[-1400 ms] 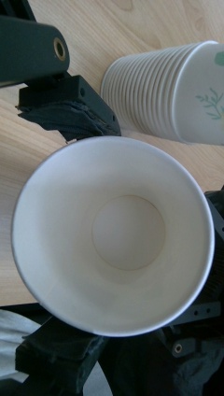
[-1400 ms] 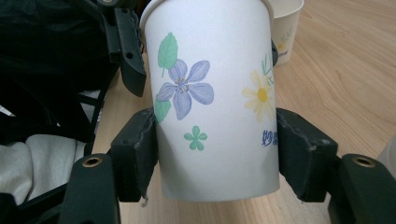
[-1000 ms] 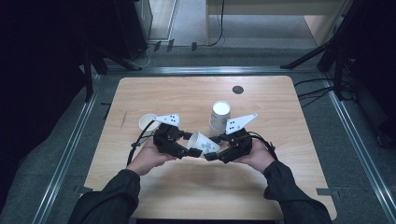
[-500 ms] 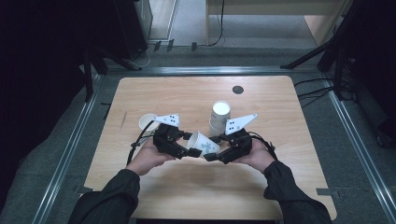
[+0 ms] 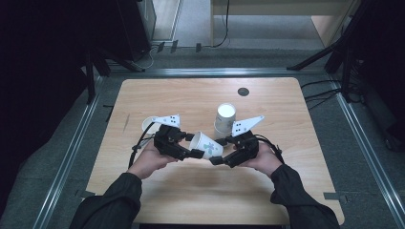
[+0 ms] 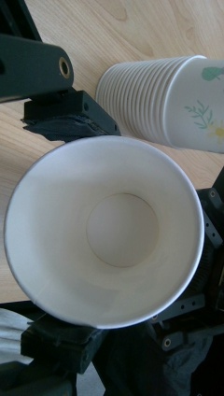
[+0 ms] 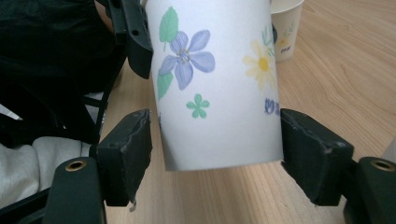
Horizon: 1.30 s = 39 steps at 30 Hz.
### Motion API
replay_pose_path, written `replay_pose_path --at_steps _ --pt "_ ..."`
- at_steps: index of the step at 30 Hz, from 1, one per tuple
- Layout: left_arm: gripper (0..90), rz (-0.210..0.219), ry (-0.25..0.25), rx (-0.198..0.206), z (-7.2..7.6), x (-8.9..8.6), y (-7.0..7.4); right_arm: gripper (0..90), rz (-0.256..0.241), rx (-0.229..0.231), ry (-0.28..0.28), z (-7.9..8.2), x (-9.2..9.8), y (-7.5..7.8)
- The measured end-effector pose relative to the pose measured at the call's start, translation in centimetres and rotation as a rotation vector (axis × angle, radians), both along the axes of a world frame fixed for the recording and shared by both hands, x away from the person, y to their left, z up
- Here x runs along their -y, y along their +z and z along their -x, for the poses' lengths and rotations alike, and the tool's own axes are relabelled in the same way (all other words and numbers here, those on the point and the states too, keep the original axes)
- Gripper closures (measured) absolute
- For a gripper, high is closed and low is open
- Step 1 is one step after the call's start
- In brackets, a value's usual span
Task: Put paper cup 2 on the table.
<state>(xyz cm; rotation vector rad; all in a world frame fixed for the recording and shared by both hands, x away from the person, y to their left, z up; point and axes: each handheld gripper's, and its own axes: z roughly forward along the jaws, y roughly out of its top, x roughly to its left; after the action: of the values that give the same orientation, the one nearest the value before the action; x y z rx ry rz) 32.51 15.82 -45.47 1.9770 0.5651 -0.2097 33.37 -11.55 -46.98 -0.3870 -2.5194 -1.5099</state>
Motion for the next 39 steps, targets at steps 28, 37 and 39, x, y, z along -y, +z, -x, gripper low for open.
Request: replay_pose_path --at_steps 28,37,39 --pt "22.2 -0.166 0.090 0.015 0.7 -5.2 1.1 25.4 0.086 0.020 -0.137 0.0 3.8 0.1" --pt "22.2 -0.242 0.128 0.022 1.2 -7.5 1.5 25.8 0.100 0.020 -0.182 -0.3 4.2 -0.1" --pt "22.2 -0.255 0.134 0.023 1.2 -8.0 1.7 25.9 0.105 0.037 -0.176 -0.2 4.2 -0.1"
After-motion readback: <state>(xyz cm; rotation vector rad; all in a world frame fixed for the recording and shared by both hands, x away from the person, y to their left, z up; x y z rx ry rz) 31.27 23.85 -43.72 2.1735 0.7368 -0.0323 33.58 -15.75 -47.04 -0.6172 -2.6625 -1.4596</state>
